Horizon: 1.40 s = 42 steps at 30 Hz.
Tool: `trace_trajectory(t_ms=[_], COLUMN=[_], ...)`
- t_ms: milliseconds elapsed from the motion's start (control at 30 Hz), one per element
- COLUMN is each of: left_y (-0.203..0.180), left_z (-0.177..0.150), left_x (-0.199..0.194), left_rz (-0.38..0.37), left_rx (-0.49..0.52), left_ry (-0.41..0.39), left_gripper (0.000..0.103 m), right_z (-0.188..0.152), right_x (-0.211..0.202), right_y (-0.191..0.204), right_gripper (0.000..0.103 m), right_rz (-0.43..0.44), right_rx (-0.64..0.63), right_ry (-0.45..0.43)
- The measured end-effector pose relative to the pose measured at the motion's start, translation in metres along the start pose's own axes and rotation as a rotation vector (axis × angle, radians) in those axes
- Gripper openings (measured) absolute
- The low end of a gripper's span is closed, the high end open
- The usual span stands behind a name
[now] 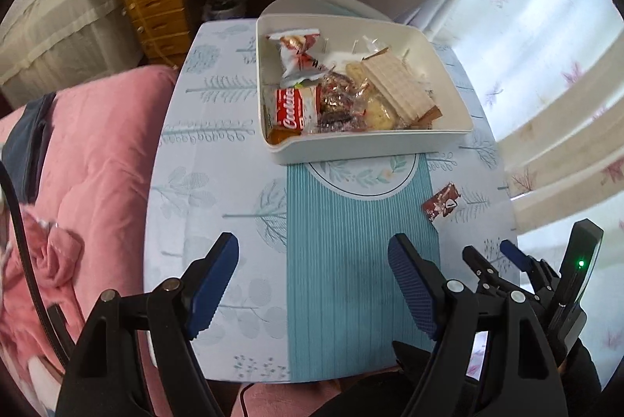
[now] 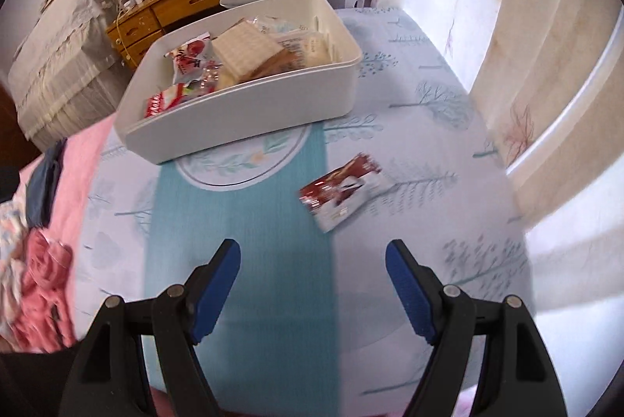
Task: Organize snacks
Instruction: 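Lower the right gripper onto the brown chocolate wrapper and close it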
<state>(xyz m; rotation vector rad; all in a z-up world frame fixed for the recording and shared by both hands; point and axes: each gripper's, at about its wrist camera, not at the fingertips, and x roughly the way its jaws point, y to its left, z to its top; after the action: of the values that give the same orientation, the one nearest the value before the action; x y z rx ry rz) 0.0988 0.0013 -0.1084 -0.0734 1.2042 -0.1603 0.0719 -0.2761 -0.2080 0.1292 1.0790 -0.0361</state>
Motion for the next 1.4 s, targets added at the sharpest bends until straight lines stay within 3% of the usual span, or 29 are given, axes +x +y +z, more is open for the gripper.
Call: trace_trajectory(t_ms=[200,533,1000,1233,1400], left_y=[-0.024,-0.047,-0.053,-0.052,-0.053], left_z=[-0.011,-0.025,-0.053,-0.060,-0.059], left_x=[0.019,0.036,0.051,0.052,0.053], left_rz=[0.046,0.124,0.241,0.232,0.220], left_rx=[-0.072,-0.214,-0.349,-0.384,-0.381], left_ry=[0.054,0.087,0.180,0.184,0.187], left_gripper=[0.078,0.078,0.078,0.078,0.078], right_z=[0.008,0.019,0.029,0.026,0.022], right_x=[0.016,0.058,0.110,0.118,0.116], right_y=[-0.029,-0.042,-0.037,-0.035,-0.031], right_gripper=[0.078,0.078,0.076,0.064,0.046], right_rz=[0.040,0.105,0.166,0.158,0.163], right_rx=[-0.114,-0.345,-0.485,-0.515,-0.554], right_ry=[0.002,0.017,0.081,0.087,0.075])
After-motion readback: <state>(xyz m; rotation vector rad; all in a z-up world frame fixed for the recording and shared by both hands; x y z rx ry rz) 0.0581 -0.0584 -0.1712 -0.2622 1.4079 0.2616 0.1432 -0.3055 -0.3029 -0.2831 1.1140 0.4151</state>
